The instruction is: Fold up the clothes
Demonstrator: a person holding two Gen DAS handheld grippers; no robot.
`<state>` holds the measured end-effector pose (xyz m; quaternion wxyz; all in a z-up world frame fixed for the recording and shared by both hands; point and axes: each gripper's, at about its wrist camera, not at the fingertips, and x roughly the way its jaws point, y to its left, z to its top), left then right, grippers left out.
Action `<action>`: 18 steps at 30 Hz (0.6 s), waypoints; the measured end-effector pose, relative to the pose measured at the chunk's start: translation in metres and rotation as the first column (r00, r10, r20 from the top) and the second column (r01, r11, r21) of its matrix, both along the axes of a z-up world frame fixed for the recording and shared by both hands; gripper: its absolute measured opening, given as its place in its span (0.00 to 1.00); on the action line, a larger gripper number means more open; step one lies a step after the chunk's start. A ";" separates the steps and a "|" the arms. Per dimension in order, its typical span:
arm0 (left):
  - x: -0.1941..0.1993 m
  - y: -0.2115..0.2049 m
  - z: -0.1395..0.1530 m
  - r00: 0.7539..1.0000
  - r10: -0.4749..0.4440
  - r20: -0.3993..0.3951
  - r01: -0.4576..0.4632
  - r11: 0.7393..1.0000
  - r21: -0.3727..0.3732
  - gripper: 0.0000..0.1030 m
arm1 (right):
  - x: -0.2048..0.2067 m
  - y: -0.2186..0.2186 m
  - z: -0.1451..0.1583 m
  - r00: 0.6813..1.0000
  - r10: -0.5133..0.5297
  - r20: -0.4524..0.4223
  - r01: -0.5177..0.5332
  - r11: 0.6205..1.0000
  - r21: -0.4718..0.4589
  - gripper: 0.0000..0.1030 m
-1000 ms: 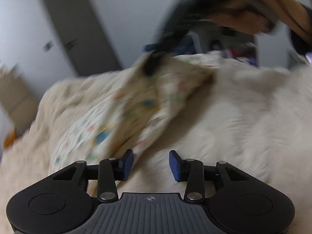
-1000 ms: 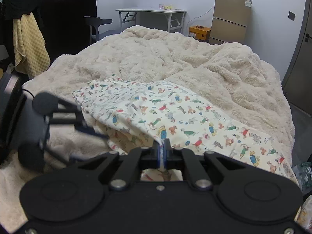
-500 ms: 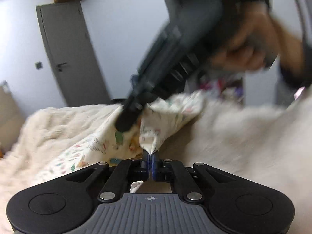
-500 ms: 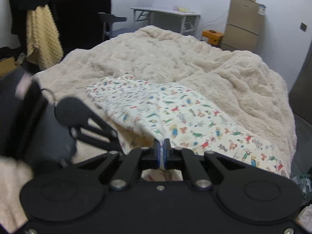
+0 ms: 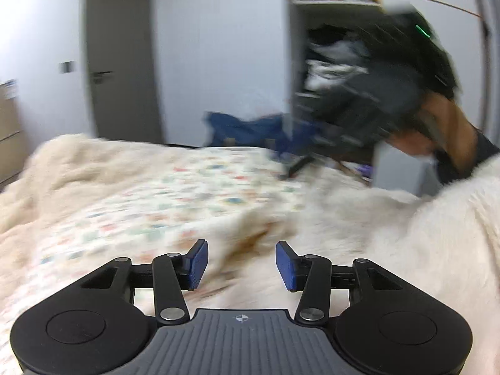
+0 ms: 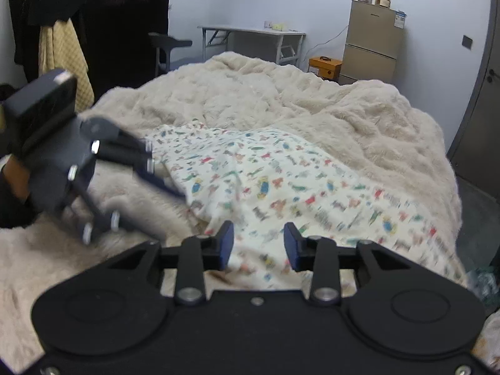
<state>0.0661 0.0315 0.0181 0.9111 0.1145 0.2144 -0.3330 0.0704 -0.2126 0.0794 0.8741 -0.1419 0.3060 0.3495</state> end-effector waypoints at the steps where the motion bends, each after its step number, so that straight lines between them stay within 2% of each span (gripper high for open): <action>1: 0.001 0.017 0.003 0.999 0.054 0.006 -0.053 0.999 -0.009 0.49 | -0.003 0.002 -0.004 1.000 0.007 0.007 -0.007 1.000 0.001 0.36; 2: 0.003 0.031 0.006 0.995 0.099 0.008 -0.099 0.995 -0.014 0.58 | -0.008 0.006 -0.009 1.000 0.018 0.019 -0.018 1.000 -0.002 0.37; 3: 0.005 0.044 0.006 0.989 0.148 0.005 -0.148 0.989 -0.004 0.61 | -0.011 0.011 -0.013 0.999 0.026 0.034 -0.026 1.000 -0.008 0.37; 5: 0.012 0.092 -0.002 0.941 0.338 0.010 -0.338 0.939 0.061 0.65 | -0.015 0.023 -0.021 0.997 0.036 0.069 -0.034 0.999 -0.021 0.37; 6: 0.013 0.109 -0.005 0.923 0.384 -0.012 -0.383 0.923 0.043 0.65 | -0.016 0.027 -0.022 0.996 0.038 0.079 -0.036 0.999 -0.024 0.37; 7: 0.019 0.140 -0.013 0.885 0.461 -0.067 -0.463 0.886 -0.009 0.65 | -0.018 0.031 -0.022 0.994 0.042 0.104 -0.040 0.999 -0.023 0.36; 8: 0.024 0.171 -0.020 0.838 0.531 -0.127 -0.540 0.840 -0.056 0.65 | -0.022 0.039 -0.023 0.987 0.065 0.144 -0.061 0.998 -0.032 0.35; 9: 0.028 0.206 -0.028 0.773 0.604 -0.191 -0.628 0.771 -0.106 0.65 | -0.026 0.045 -0.023 0.982 0.089 0.169 -0.082 0.995 -0.048 0.33; 10: 0.029 0.247 -0.042 0.658 0.705 -0.266 -0.751 0.644 -0.149 0.65 | -0.028 0.049 -0.023 0.977 0.107 0.183 -0.097 0.993 -0.063 0.33; 11: 0.031 0.282 -0.058 0.519 0.787 -0.334 -0.854 0.498 -0.153 0.65 | -0.030 0.053 -0.024 0.973 0.125 0.196 -0.112 0.991 -0.078 0.33; 12: 0.033 0.299 -0.070 0.468 0.799 -0.379 -0.883 0.438 -0.166 0.65 | -0.032 0.057 -0.024 0.967 0.144 0.209 -0.127 0.988 -0.093 0.33; 14: 0.038 0.321 -0.092 0.445 0.764 -0.467 -0.895 0.389 -0.217 0.65 | -0.031 0.069 -0.028 0.958 0.175 0.227 -0.142 0.978 -0.152 0.31; 15: 0.041 0.331 -0.106 0.429 0.740 -0.518 -0.903 0.355 -0.241 0.65 | -0.030 0.074 -0.031 0.956 0.184 0.228 -0.145 0.973 -0.180 0.25; 16: 0.047 0.340 -0.124 0.407 0.702 -0.584 -0.914 0.309 -0.264 0.65 | -0.029 0.077 -0.033 0.956 0.187 0.226 -0.144 0.970 -0.194 0.19; 17: 0.050 0.346 -0.139 0.398 0.665 -0.632 -0.917 0.281 -0.282 0.64 | -0.025 0.080 -0.038 0.959 0.189 0.210 -0.142 0.965 -0.220 0.06; 18: 0.049 0.351 -0.147 0.399 0.645 -0.652 -0.917 0.270 -0.293 0.64 | -0.022 0.081 -0.043 0.963 0.191 0.190 -0.143 0.960 -0.241 0.01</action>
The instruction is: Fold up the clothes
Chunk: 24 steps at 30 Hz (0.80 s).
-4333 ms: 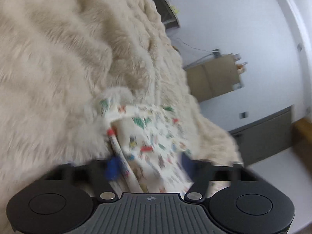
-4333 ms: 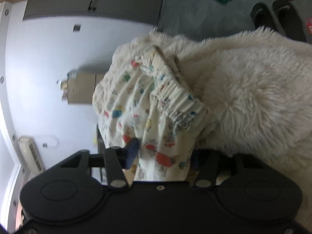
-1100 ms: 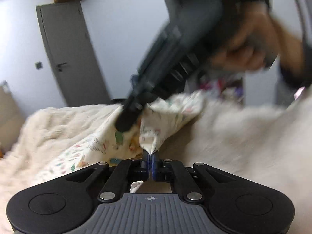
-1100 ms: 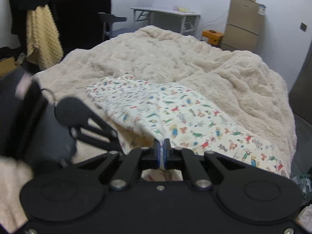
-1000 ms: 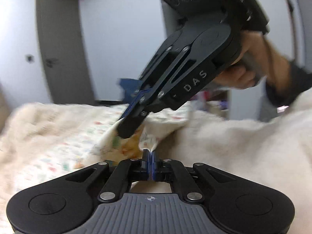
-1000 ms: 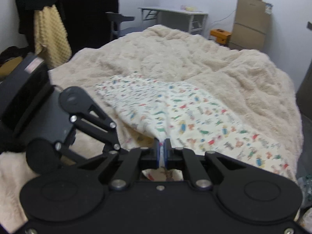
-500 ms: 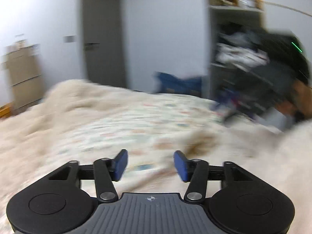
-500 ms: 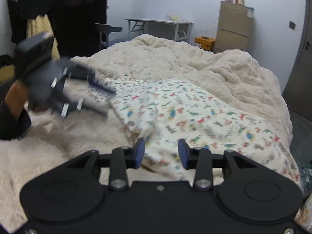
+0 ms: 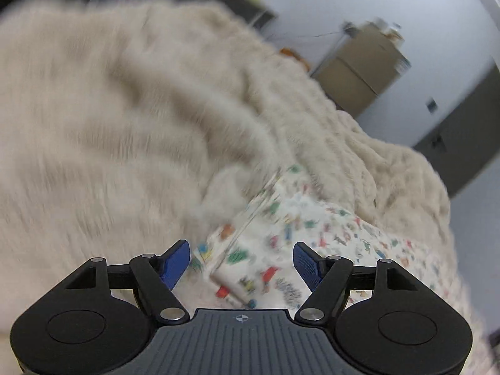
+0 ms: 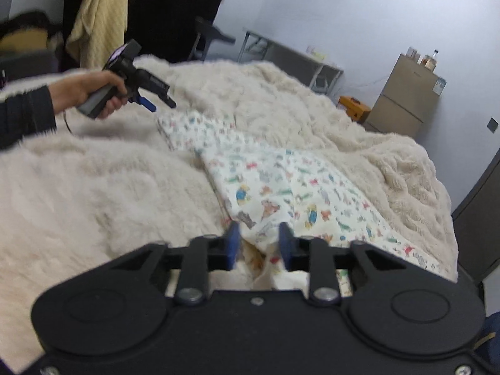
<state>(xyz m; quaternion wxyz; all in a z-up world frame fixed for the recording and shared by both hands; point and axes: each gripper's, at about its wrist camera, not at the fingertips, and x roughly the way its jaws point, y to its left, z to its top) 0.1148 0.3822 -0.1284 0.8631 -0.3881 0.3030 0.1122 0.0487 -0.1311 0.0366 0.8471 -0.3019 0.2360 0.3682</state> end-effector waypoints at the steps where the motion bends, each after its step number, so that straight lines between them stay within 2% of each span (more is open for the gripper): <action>1: 0.000 0.002 -0.010 1.000 -0.003 0.024 0.004 0.999 -0.049 0.61 | 0.002 0.000 -0.004 1.000 0.000 -0.015 0.000 1.000 -0.011 0.01; 2: 0.002 0.001 -0.020 0.997 -0.008 0.073 0.016 0.994 -0.109 0.52 | 0.005 0.000 -0.008 1.000 -0.001 -0.030 0.000 1.000 -0.022 0.00; 3: 0.001 0.001 -0.022 0.996 -0.007 0.085 0.017 0.993 -0.121 0.45 | 0.007 0.000 -0.012 0.999 0.000 -0.041 -0.001 0.999 -0.035 0.00; 4: 0.001 0.000 -0.023 0.996 -0.009 0.090 0.019 0.993 -0.115 0.27 | 0.008 -0.002 -0.016 0.999 0.001 -0.048 -0.004 0.999 -0.050 0.00; 5: 0.003 -0.002 -0.019 0.997 -0.017 0.080 0.023 0.997 -0.074 0.14 | 0.010 -0.003 -0.021 0.998 -0.004 -0.056 0.000 0.998 -0.070 0.00; 7: 0.006 -0.005 -0.009 0.997 -0.029 0.070 0.028 1.000 0.005 0.08 | 0.013 -0.007 -0.027 0.996 -0.003 -0.086 -0.005 0.996 -0.088 0.00; 10: -0.004 -0.001 0.023 0.990 -0.007 0.144 -0.005 0.997 0.081 0.06 | 0.013 -0.012 -0.025 0.993 0.005 -0.121 -0.014 0.997 -0.074 0.02; 11: -0.008 0.000 0.035 0.985 -0.003 0.171 -0.016 0.994 0.112 0.06 | 0.013 -0.016 -0.021 0.990 0.014 -0.142 -0.021 0.998 -0.053 0.10; 12: -0.010 0.000 0.045 0.983 -0.009 0.181 -0.016 0.991 0.136 0.06 | 0.013 -0.024 -0.016 0.986 0.017 -0.164 -0.022 0.999 -0.025 0.21; 13: -0.011 0.001 0.056 0.982 -0.019 0.186 -0.012 0.986 0.165 0.06 | 0.015 -0.028 -0.013 0.985 0.014 -0.172 -0.017 1.000 -0.013 0.28; 14: -0.009 0.002 0.061 0.985 -0.026 0.171 -0.005 0.984 0.179 0.07 | 0.018 -0.038 -0.009 0.983 -0.005 -0.183 0.009 1.000 0.017 0.38; 16: -0.001 0.001 0.055 0.994 -0.034 0.105 0.015 0.983 0.181 0.08 | 0.029 -0.067 -0.002 0.972 -0.071 -0.226 0.098 0.989 0.111 0.47; 17: 0.004 0.001 0.053 0.997 -0.038 0.072 0.025 0.983 0.181 0.12 | 0.038 -0.093 0.002 0.953 -0.127 -0.276 0.185 0.963 0.195 0.50; 18: 0.006 0.000 0.051 0.999 -0.034 0.040 0.025 0.982 0.189 0.14 | 0.050 -0.126 0.004 0.919 -0.183 -0.349 0.291 0.912 0.290 0.52; 20: 0.003 -0.007 0.052 1.000 0.013 -0.007 -0.011 0.970 0.242 0.41 | 0.068 -0.195 0.001 0.826 -0.253 -0.503 0.497 0.749 0.439 0.53; 22: -0.006 -0.017 0.063 0.998 0.065 0.008 -0.064 0.951 0.303 0.55 | 0.075 -0.241 -0.006 0.749 -0.267 -0.607 0.620 0.607 0.497 0.54; 24: -0.016 -0.029 0.078 0.995 0.083 0.050 -0.096 0.931 0.353 0.62 | 0.074 -0.289 -0.021 0.663 -0.261 -0.701 0.727 0.449 0.520 0.54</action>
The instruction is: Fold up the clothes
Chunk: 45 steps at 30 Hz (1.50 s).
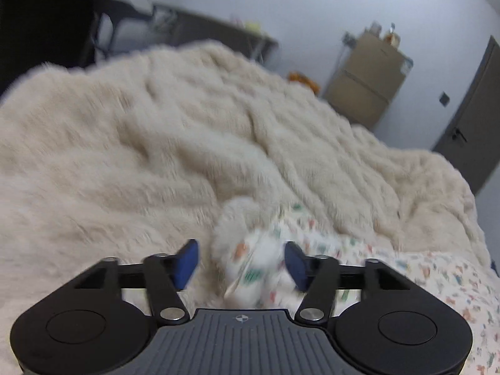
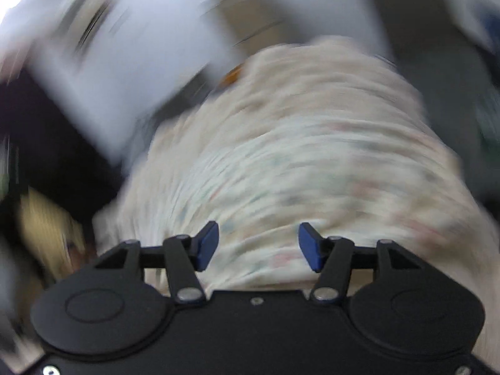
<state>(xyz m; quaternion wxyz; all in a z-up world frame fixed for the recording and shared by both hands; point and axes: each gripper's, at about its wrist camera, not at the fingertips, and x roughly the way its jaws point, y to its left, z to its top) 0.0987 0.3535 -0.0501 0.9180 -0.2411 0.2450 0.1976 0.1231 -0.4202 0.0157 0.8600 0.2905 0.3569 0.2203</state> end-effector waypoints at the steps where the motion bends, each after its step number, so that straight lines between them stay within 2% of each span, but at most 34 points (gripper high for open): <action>1: -0.004 -0.005 0.007 1.000 0.000 0.021 0.000 1.000 0.019 0.66 | -0.001 -0.025 -0.008 0.997 -0.064 -0.043 0.067 0.995 0.072 0.54; 2: -0.009 -0.013 0.017 0.999 -0.004 0.050 0.002 0.999 0.042 0.68 | -0.003 -0.051 -0.016 0.988 -0.123 -0.091 0.135 0.981 0.141 0.54; 4: -0.021 -0.032 0.034 0.992 -0.049 0.116 0.042 0.997 0.062 0.73 | -0.005 -0.072 -0.030 0.976 -0.160 -0.150 0.188 0.963 0.195 0.54; 7: -0.041 -0.065 0.062 0.963 -0.139 0.230 0.120 0.988 0.095 0.75 | -0.006 -0.076 -0.049 0.968 -0.148 -0.204 0.196 0.952 0.237 0.54; 9: -0.046 -0.078 0.069 0.946 -0.187 0.267 0.164 0.981 0.106 0.78 | -0.003 -0.074 -0.064 0.959 -0.150 -0.242 0.212 0.943 0.256 0.54; 11: -0.053 -0.097 0.074 0.916 -0.253 0.311 0.227 0.967 0.118 0.79 | 0.002 -0.072 -0.080 0.949 -0.159 -0.273 0.240 0.924 0.298 0.54; 13: -0.050 -0.107 0.074 0.907 -0.279 0.315 0.251 0.960 0.126 0.79 | 0.008 -0.074 -0.099 0.942 -0.179 -0.284 0.286 0.872 0.397 0.52; 16: -0.046 -0.117 0.070 0.900 -0.300 0.315 0.274 0.953 0.127 0.79 | 0.017 -0.072 -0.129 0.917 -0.263 -0.301 0.387 0.770 0.508 0.52; 19: -0.042 -0.121 0.067 0.901 -0.310 0.303 0.285 0.950 0.126 0.79 | 0.025 -0.066 -0.141 0.894 -0.331 -0.300 0.445 0.722 0.530 0.52; 23: -0.038 -0.120 0.066 0.897 -0.319 0.308 0.294 0.948 0.126 0.79 | 0.045 -0.058 -0.149 0.843 -0.423 -0.333 0.538 0.626 0.565 0.52; 24: -0.038 -0.121 0.066 0.896 -0.320 0.308 0.294 0.947 0.129 0.79 | 0.048 -0.057 -0.148 0.835 -0.437 -0.334 0.548 0.617 0.565 0.51; 25: -0.039 -0.122 0.066 0.895 -0.322 0.309 0.295 0.946 0.133 0.79 | 0.050 -0.055 -0.145 0.831 -0.449 -0.328 0.555 0.617 0.559 0.49; 26: -0.040 -0.123 0.066 0.894 -0.324 0.309 0.295 0.946 0.135 0.79 | 0.050 -0.050 -0.135 0.822 -0.472 -0.319 0.568 0.633 0.527 0.47; 29: -0.042 -0.125 0.066 0.892 -0.329 0.310 0.299 0.944 0.140 0.79 | 0.039 -0.045 -0.103 0.815 -0.513 -0.270 0.579 0.700 0.419 0.43; 32: -0.041 -0.129 0.065 0.892 -0.337 0.301 0.306 0.941 0.146 0.80 | 0.037 -0.036 -0.079 0.825 -0.527 -0.205 0.564 0.738 0.372 0.43; 35: -0.038 -0.134 0.064 0.887 -0.363 0.285 0.330 0.931 0.158 0.80 | 0.050 -0.029 -0.074 0.828 -0.534 -0.169 0.559 0.764 0.324 0.46; 37: -0.037 -0.138 0.063 0.883 -0.385 0.270 0.348 0.921 0.173 0.80 | 0.054 -0.031 -0.076 0.826 -0.522 -0.213 0.564 0.761 0.321 0.47; 38: -0.036 -0.140 0.062 0.880 -0.395 0.263 0.357 0.916 0.181 0.80 | 0.055 -0.032 -0.077 0.823 -0.514 -0.244 0.568 0.757 0.324 0.43; 40: -0.036 -0.143 0.061 0.877 -0.410 0.251 0.368 0.908 0.199 0.83 | 0.058 -0.035 -0.079 0.815 -0.494 -0.303 0.576 0.749 0.328 0.45; 42: -0.036 -0.147 0.061 0.869 -0.427 0.251 0.380 0.900 0.216 0.85 | 0.056 -0.043 -0.059 0.849 -0.454 -0.270 0.527 0.765 0.370 0.46; 45: -0.033 -0.151 0.059 0.860 -0.446 0.248 0.403 0.892 0.204 0.85 | 0.055 -0.050 -0.030 0.874 -0.445 -0.195 0.486 0.794 0.365 0.46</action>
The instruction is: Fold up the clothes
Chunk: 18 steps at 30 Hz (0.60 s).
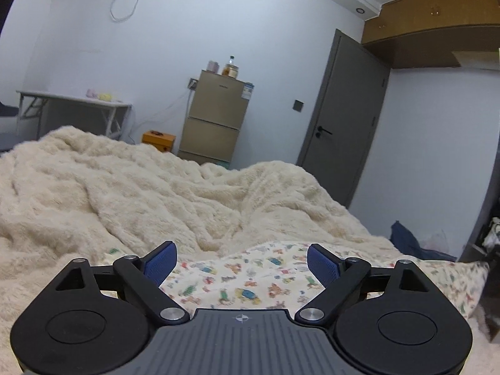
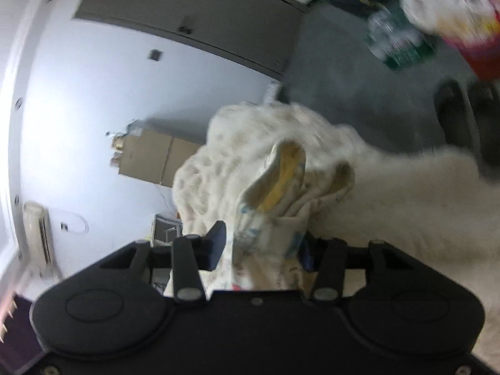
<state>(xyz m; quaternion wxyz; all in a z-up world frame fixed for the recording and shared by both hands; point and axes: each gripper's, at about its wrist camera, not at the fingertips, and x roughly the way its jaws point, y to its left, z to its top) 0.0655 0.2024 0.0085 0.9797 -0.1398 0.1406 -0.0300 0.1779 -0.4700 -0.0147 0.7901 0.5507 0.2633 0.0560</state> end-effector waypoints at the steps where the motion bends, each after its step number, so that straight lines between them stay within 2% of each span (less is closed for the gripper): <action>1: 0.001 -0.002 0.000 1.000 -0.007 -0.002 0.007 1.000 0.005 0.85 | 0.002 0.001 0.002 1.000 0.007 0.008 -0.007 1.000 -0.006 0.46; 4: 0.002 -0.008 -0.001 1.000 -0.027 -0.005 0.027 0.999 0.029 0.85 | 0.006 0.004 -0.008 1.000 0.005 -0.025 -0.006 0.999 -0.037 0.49; 6: 0.002 -0.010 -0.001 0.999 -0.036 -0.006 0.036 0.999 0.037 0.85 | 0.006 0.006 -0.027 0.997 -0.007 -0.075 0.004 0.999 -0.044 0.52; 9: 0.002 -0.011 -0.002 0.999 -0.043 -0.004 0.043 0.998 0.040 0.86 | 0.006 0.007 -0.056 0.992 -0.018 -0.128 0.018 1.000 -0.002 0.53; 12: 0.003 -0.010 -0.003 0.999 -0.043 -0.010 0.043 0.998 0.037 0.86 | 0.010 0.001 -0.083 0.992 -0.069 -0.108 0.080 0.991 0.105 0.53; 15: 0.004 -0.012 -0.003 0.999 -0.047 -0.010 0.047 0.998 0.041 0.86 | 0.015 0.002 -0.096 0.990 -0.106 -0.098 0.119 0.983 0.137 0.52; 16: 0.004 -0.012 -0.003 0.999 -0.046 -0.009 0.047 0.998 0.042 0.86 | 0.019 0.003 -0.100 0.988 -0.118 -0.098 0.131 0.981 0.142 0.49; 18: 0.004 -0.013 -0.002 0.999 -0.047 -0.004 0.047 0.998 0.042 0.86 | 0.025 0.008 -0.096 0.985 -0.144 -0.100 0.154 0.983 0.097 0.30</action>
